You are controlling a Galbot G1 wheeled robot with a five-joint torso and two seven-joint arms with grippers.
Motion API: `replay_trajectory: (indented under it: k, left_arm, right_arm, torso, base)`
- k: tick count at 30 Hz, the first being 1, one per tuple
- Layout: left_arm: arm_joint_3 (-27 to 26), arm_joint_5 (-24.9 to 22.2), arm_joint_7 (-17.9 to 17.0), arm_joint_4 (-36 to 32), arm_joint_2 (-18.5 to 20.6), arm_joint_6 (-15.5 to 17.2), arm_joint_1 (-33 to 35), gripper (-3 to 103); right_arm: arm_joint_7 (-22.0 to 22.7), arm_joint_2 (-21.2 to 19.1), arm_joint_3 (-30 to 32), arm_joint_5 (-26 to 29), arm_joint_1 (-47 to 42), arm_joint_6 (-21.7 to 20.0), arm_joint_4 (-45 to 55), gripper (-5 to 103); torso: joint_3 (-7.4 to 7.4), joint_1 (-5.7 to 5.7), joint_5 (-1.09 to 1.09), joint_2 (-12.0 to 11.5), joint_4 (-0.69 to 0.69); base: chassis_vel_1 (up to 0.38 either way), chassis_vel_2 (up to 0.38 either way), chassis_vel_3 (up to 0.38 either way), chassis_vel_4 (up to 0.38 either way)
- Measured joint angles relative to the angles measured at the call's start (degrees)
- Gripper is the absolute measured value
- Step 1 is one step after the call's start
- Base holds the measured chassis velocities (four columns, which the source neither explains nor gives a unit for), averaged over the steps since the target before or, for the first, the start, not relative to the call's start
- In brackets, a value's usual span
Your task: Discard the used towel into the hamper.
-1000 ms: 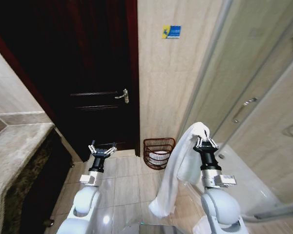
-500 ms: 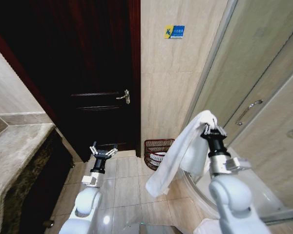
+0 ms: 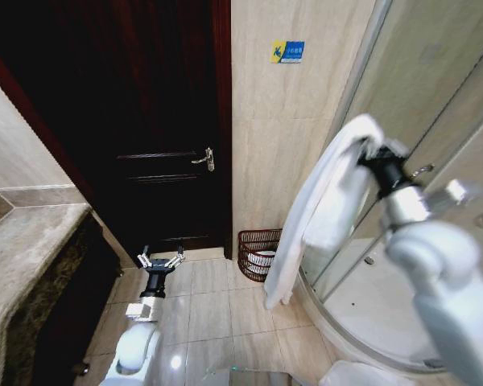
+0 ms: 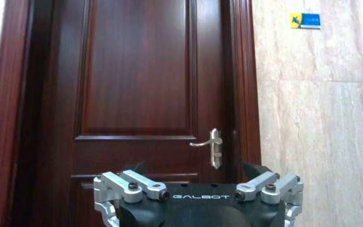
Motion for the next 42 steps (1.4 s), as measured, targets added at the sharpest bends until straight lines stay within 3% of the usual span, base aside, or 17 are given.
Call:
replay_trajectory:
  k: [5, 8, 10, 12, 13, 16, 18, 20, 22, 24, 25, 28, 37, 40, 42]
  left_arm:
    - [-0.35, -0.28, -0.81, -1.64, 0.00, 0.86, 2.01, 100]
    - [-0.20, 1.01, -1.05, -1.40, -1.29, 0.60, 2.46, 100]
    - [-0.16, 1.29, -1.06, -1.38, -1.56, 0.52, 2.46, 100]
    - [-0.16, 2.47, -1.07, -1.46, -2.63, 0.31, 2.35, 100]
    - [-0.16, 2.47, -1.07, -1.46, -2.63, 0.31, 2.35, 100]
    - [-0.33, 3.90, -1.08, -1.69, -4.16, 0.27, 1.07, 100]
    - [-0.34, 4.19, -1.09, -1.73, -4.51, 0.27, 0.81, 100]
    - [-0.29, 5.38, -1.05, -1.99, -6.32, 0.37, 0.07, 100]
    - [-0.25, 5.84, -1.06, -2.01, -7.02, 0.36, 0.00, 100]
    - [-0.18, 6.85, -0.98, -2.00, -8.27, -0.06, 0.11, 100]
    - [-0.18, 6.85, -0.98, -2.00, -8.27, -0.06, 0.11, 100]
    - [-0.68, 7.39, -0.95, -1.94, -8.82, -0.87, 0.66, 100]
    - [-2.37, 7.10, -1.02, -2.62, -8.56, -1.07, 1.10, 100]
    - [-3.19, 6.90, -1.05, -3.17, -8.72, -1.07, 1.63, 100]
    - [-3.29, 6.89, -1.06, -3.27, -8.79, -1.10, 1.75, 100]
  right_arm:
    - [-1.85, -5.19, -0.06, 5.21, 6.20, -0.03, -5.46, 3]
    - [-3.88, -9.06, -2.57, 10.13, 15.25, -0.97, -10.62, 3]
    - [-4.08, -9.33, -3.40, 11.05, 17.37, -1.40, -11.48, 3]
    - [-3.79, -9.32, -9.63, 14.29, 28.08, -3.63, -14.63, 3]
    - [-3.79, -9.32, -9.63, 14.29, 28.08, -3.63, -14.63, 3]
    - [-1.98, -6.73, -19.66, 16.19, 40.33, -5.84, -18.31, 3]
    - [-1.61, -6.06, -21.40, 16.38, 42.69, -6.06, -19.18, 3]
    - [-0.68, -2.53, -28.82, 17.28, 53.42, -6.42, -24.30, 3]
    - [-0.64, -1.21, -31.22, 17.39, 56.72, -6.41, -26.67, 3]
    - [-1.25, 3.45, -37.40, 17.15, 65.45, -6.20, -34.86, 3]
    - [-1.25, 3.45, -37.40, 17.15, 65.45, -6.20, -34.86, 3]
    - [-4.89, 9.67, -42.21, 13.99, 74.93, -5.89, -46.54, 3]
    - [-8.13, 16.02, -43.51, 8.12, 79.05, -5.99, -57.73, 3]
    - [-11.45, 18.41, -43.68, 2.65, 78.02, -3.71, -65.52, 3]
    - [-11.90, 18.57, -43.68, 2.06, 77.81, -3.33, -66.61, 3]
  torso:
    - [0.00, 0.00, 0.04, 0.01, -0.01]
    - [0.00, -0.01, 0.02, 0.01, -0.04]
    - [0.00, -0.01, 0.01, 0.01, -0.02]
    - [-0.01, -0.01, -0.03, 0.01, -0.03]
    - [-0.01, -0.01, -0.03, 0.01, -0.03]
    - [0.00, 0.00, 0.07, 0.00, 0.01]
    - [0.01, 0.00, 0.06, 0.00, 0.01]
    - [-0.01, 0.00, -0.07, 0.01, 0.00]
    - [-0.01, -0.01, -0.06, 0.01, 0.00]
    - [0.01, 0.00, 0.03, 0.00, 0.01]
    - [0.01, 0.00, 0.03, 0.00, 0.01]
    - [-0.01, 0.00, -0.08, 0.01, 0.01]
    - [-0.01, -0.01, -0.01, 0.01, -0.02]
    - [0.00, -0.01, 0.03, 0.00, 0.00]
    - [0.00, 0.00, 0.03, 0.00, 0.01]
  base:
    - [0.000, 0.000, 0.000, 0.000]
    - [0.000, 0.000, 0.000, 0.000]
    - [0.000, 0.000, 0.000, 0.000]
    - [0.000, 0.000, 0.000, 0.000]
    - [0.000, 0.000, 0.000, 0.000]
    - [0.000, 0.000, 0.000, 0.000]
    - [0.000, 0.000, 0.000, 0.000]
    - [0.000, 0.000, 0.000, 0.000]
    - [0.000, 0.000, 0.000, 0.000]
    - [0.000, 0.000, 0.000, 0.000]
    - [0.000, 0.000, 0.000, 0.000]
    - [0.000, 0.000, 0.000, 0.000]
    - [0.000, 0.000, 0.000, 0.000]
    - [0.000, 0.000, 0.000, 0.000]
    - [0.000, 0.000, 0.000, 0.000]
